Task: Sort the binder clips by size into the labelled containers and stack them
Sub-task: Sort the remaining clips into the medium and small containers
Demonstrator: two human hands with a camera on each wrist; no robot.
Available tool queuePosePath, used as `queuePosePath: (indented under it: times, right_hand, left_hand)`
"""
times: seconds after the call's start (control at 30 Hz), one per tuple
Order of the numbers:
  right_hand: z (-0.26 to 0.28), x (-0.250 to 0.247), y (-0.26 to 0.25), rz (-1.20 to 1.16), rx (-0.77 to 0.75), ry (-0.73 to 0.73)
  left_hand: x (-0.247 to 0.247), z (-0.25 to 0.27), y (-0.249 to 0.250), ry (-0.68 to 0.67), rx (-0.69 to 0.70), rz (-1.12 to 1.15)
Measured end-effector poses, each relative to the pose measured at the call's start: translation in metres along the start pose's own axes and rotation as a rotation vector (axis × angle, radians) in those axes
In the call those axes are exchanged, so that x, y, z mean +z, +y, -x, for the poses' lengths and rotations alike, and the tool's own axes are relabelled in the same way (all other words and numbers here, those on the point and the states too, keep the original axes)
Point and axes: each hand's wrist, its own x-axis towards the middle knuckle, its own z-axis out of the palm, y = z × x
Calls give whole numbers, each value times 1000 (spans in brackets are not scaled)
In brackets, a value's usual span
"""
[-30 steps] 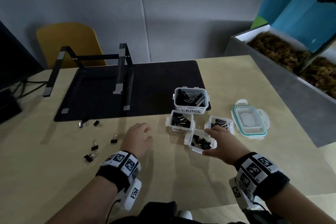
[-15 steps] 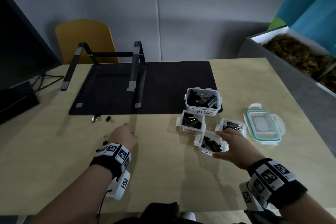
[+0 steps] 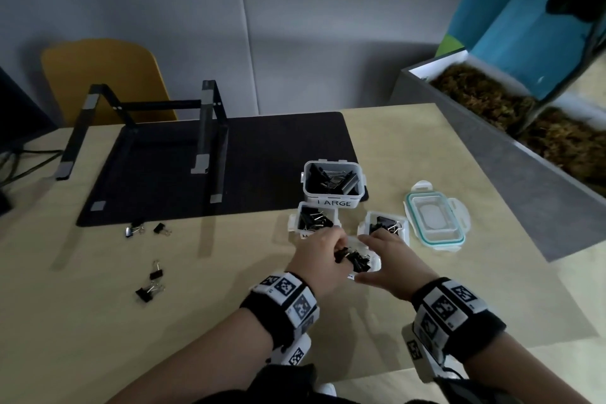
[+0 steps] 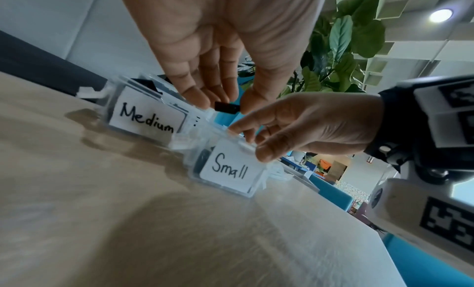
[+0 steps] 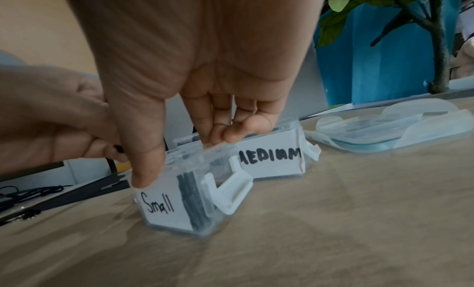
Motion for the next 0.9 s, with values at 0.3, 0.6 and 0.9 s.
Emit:
queuePosePath:
  times: [0.3,0.6,0.9]
  right_hand:
    - [4,-8,-13,214,-9,-11]
    - [-11,11,-106,94,-239,-29]
    - [-57,82,-208,41,-356,-233]
  left_hand:
    - [-40,28,-50,26,-43,-92]
    - [-118,83,-145,182,-416,-153]
    - [-159,123,-198,50,-690,-295]
